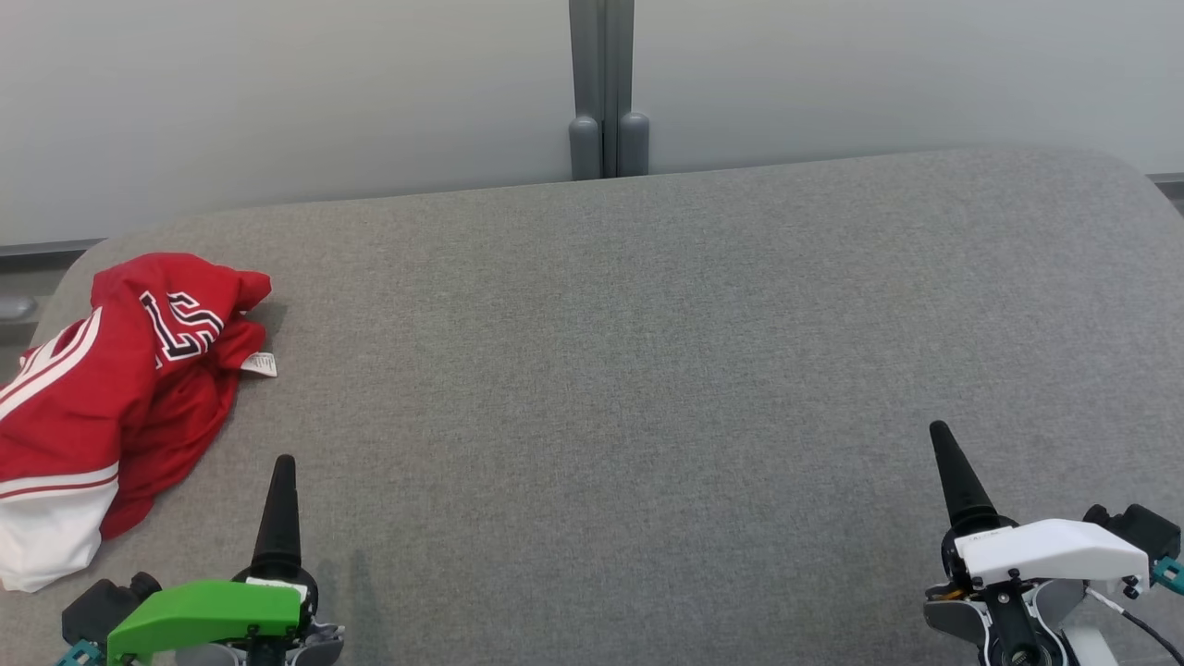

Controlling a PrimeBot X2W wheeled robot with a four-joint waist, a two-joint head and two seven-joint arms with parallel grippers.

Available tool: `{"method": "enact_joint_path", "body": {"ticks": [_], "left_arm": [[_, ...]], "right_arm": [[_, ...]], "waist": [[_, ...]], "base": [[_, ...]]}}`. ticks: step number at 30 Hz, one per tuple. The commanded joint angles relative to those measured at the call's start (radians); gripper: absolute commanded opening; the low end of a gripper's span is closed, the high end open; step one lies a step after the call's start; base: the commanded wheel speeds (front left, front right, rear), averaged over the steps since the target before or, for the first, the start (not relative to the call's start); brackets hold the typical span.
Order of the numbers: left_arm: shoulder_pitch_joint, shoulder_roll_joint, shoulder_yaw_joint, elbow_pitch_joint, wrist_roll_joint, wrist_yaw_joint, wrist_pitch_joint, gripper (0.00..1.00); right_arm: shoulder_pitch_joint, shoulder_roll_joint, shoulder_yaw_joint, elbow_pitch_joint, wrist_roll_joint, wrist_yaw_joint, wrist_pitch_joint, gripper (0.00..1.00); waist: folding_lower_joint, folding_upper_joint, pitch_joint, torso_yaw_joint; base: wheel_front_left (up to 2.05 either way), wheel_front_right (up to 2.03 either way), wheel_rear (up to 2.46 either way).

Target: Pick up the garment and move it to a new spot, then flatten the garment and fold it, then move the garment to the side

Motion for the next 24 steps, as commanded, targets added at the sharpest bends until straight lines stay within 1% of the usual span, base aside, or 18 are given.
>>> {"method": "enact_joint_path", "body": {"ticks": [1,6,13,24], "left_arm": [[-0.001,0.007,-0.005,-0.017,0.051,0.005,-0.012,1.00],[0.003,0.007,-0.019,-0.022,0.149,0.014,-0.030,1.00],[0.003,0.011,-0.033,-0.033,0.293,0.015,-0.055,1.00],[0.017,0.012,-0.052,-0.042,0.455,0.010,-0.089,1.00]], "right_arm": [[-0.027,-0.006,0.002,-0.021,-0.047,0.000,-0.012,1.00],[-0.028,-0.007,0.006,-0.033,-0.146,0.000,-0.030,1.00],[-0.027,-0.008,0.017,-0.043,-0.277,0.000,-0.055,1.00],[-0.025,-0.009,0.028,-0.043,-0.442,0.000,-0.088,1.00]], "waist": [[0.0000,0.0000,0.000,0.001],[0.0000,0.0000,0.002,0.002],[0.0000,0.0000,0.002,0.002],[0.0000,0.0000,0.000,0.006]], "base": [[0.00,0.00,0.00],[0.00,0.00,0.00],[0.00,0.00,0.00],[0.00,0.00,0.00]]}}
